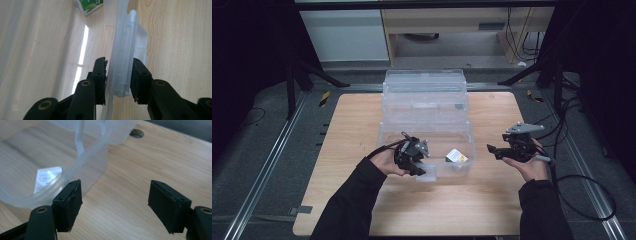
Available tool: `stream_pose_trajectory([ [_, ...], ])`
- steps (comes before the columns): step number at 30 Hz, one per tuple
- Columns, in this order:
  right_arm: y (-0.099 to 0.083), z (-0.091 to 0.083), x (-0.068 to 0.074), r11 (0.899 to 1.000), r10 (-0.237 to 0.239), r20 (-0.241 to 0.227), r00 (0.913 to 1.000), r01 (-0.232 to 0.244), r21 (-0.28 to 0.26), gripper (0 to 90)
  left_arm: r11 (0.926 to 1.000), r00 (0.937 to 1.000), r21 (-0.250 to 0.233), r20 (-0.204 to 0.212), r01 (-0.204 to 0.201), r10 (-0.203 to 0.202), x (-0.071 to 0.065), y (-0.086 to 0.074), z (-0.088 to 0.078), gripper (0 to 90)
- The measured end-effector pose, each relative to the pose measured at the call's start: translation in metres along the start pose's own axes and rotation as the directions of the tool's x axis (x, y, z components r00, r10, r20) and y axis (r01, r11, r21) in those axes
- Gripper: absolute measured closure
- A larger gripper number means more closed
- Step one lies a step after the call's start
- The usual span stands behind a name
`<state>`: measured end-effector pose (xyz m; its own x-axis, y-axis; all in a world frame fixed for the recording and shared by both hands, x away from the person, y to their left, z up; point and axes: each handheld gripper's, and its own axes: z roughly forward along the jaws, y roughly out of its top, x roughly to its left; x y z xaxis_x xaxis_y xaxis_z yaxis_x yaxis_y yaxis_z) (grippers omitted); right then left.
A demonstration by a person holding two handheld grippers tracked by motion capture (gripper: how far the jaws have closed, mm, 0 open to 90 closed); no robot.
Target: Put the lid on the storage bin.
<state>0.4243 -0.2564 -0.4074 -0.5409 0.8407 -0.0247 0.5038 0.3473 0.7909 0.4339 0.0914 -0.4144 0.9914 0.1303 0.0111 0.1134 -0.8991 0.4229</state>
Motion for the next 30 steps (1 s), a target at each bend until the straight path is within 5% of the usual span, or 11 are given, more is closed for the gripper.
stream_pose_trajectory([
  [13, 0.045, 0.001, 0.009, 0.996, -0.034, -0.053, 0.9980, 0.029, -0.089, 30.2, 0.9999, 0.9997, 0.000, 0.022, -0.013, 0.013, -0.005, 0.000, -0.001, 70.1],
  [21, 0.066, 0.004, 0.015, 0.993, -0.074, -0.073, 0.9946, 0.066, -0.097, 31.6, 0.9997, 0.9994, -0.002, 0.026, -0.023, 0.023, -0.006, 0.000, -0.001, 70.6],
  [30, 0.091, 0.019, 0.026, 0.985, -0.142, -0.120, 0.9826, 0.129, -0.111, 34.8, 0.9995, 0.9989, 0.000, 0.034, -0.032, 0.032, -0.007, -0.001, -0.002, 71.0],
])
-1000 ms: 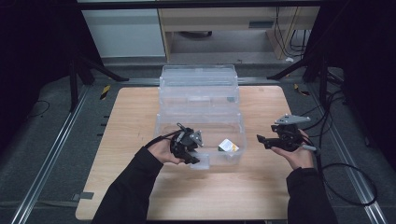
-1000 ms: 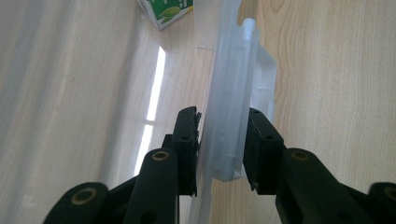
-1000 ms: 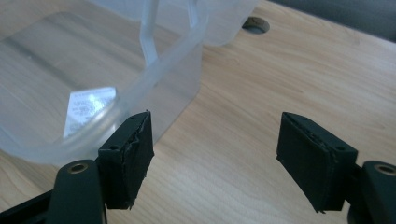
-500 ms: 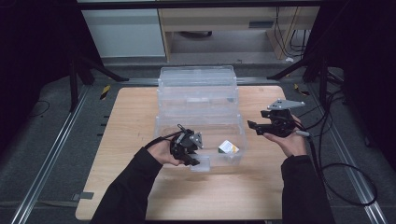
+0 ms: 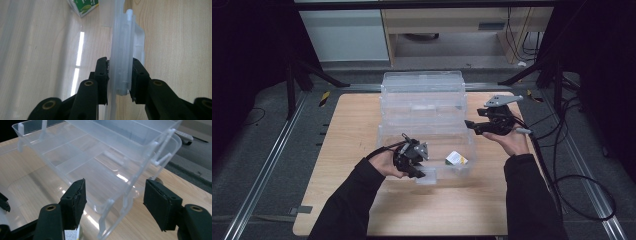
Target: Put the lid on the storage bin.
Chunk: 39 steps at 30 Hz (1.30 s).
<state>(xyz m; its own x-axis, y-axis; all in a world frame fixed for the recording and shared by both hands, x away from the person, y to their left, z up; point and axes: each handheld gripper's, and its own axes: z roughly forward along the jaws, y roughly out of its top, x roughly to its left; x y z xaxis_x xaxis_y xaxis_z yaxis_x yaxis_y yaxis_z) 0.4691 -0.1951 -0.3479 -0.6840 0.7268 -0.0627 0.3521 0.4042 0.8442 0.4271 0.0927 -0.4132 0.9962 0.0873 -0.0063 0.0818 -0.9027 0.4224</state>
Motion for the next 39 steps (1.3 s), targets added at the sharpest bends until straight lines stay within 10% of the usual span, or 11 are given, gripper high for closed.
stream_pose_trajectory([
  [39, 0.085, 0.081, 0.007, 0.983, -0.173, -0.147, 0.9739, 0.180, 0.035, 51.2, 0.9999, 0.9997, 0.004, 0.019, -0.014, 0.014, 0.002, -0.007, -0.004, 71.0],
])
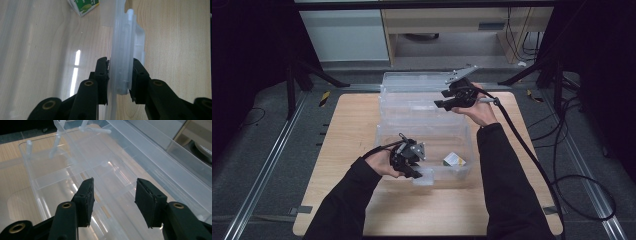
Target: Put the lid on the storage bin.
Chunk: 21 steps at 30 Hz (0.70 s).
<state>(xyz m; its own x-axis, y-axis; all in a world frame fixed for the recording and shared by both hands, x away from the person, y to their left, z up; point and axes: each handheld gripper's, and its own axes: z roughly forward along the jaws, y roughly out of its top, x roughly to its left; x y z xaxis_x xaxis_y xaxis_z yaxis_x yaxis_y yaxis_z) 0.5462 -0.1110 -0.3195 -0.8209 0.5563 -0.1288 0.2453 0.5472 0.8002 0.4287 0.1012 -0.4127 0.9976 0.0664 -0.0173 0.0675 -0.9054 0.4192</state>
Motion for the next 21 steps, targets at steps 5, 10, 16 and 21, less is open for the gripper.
stream_pose_trajectory([
  [5, 0.005, 0.009, 0.000, 1.000, -0.012, -0.030, 0.9995, 0.012, 0.018, 55.1, 1.0000, 1.0000, 0.000, 0.002, -0.001, 0.001, 0.000, 0.000, 0.000, 70.8],
  [10, 0.014, 0.023, 0.005, 0.998, -0.044, -0.075, 0.9962, 0.047, 0.040, 61.3, 1.0000, 1.0000, 0.003, 0.000, -0.003, 0.003, 0.000, 0.000, 0.000, 70.6],
  [16, 0.018, 0.036, 0.007, 0.994, -0.058, -0.103, 0.9929, 0.067, 0.082, 65.6, 1.0000, 1.0000, 0.004, -0.003, -0.001, 0.001, -0.001, 0.001, 0.001, 70.4],
  [21, 0.020, 0.039, 0.007, 0.991, -0.069, -0.134, 0.9885, 0.083, 0.103, 71.5, 1.0000, 1.0000, 0.006, 0.000, 0.005, -0.005, 0.000, 0.001, 0.001, 70.4],
])
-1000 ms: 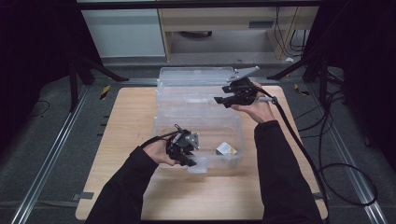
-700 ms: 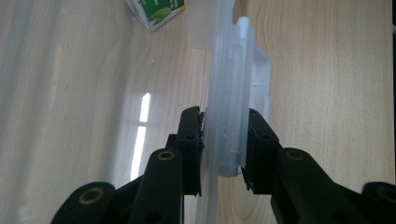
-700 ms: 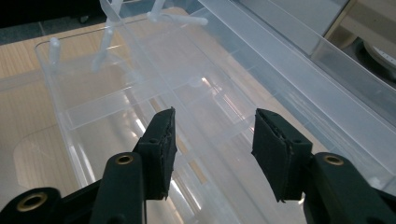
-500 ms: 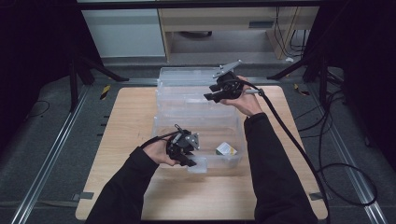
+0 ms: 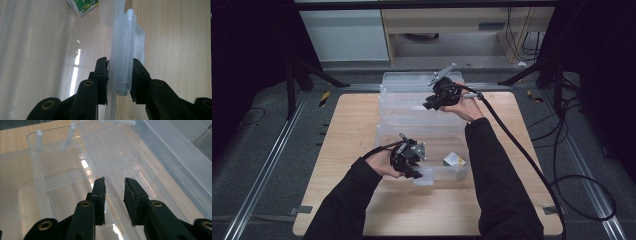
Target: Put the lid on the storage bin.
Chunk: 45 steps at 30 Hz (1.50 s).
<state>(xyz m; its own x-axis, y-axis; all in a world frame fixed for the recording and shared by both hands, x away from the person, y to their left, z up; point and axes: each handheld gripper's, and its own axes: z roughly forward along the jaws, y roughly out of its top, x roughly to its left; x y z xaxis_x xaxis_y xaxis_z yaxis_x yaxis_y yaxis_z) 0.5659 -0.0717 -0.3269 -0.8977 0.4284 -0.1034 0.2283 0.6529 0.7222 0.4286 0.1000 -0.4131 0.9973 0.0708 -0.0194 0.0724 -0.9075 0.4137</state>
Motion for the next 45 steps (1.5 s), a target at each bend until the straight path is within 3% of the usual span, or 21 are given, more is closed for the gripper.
stream_pose_trajectory([
  [9, 0.005, -0.004, 0.002, 0.999, -0.021, -0.018, 0.9996, 0.022, 0.046, 77.6, 1.0000, 1.0000, 0.006, -0.009, 0.001, -0.001, 0.000, 0.001, 0.000, 70.5],
  [20, 0.007, -0.012, 0.004, 0.999, -0.004, -0.063, 0.9980, 0.007, 0.045, 82.3, 1.0000, 0.9999, 0.009, -0.010, -0.002, 0.002, -0.001, 0.002, 0.000, 70.5],
  [31, 0.005, -0.026, 0.020, 0.999, -0.019, -0.102, 0.9946, 0.022, 0.030, 84.6, 0.9999, 1.0000, 0.012, -0.001, 0.004, -0.004, -0.001, 0.002, 0.001, 70.5],
  [45, -0.002, -0.038, 0.036, 0.999, -0.035, -0.110, 0.9933, 0.037, 0.018, 86.1, 0.9999, 1.0000, 0.017, 0.000, -0.003, 0.003, -0.003, 0.004, 0.001, 70.5],
])
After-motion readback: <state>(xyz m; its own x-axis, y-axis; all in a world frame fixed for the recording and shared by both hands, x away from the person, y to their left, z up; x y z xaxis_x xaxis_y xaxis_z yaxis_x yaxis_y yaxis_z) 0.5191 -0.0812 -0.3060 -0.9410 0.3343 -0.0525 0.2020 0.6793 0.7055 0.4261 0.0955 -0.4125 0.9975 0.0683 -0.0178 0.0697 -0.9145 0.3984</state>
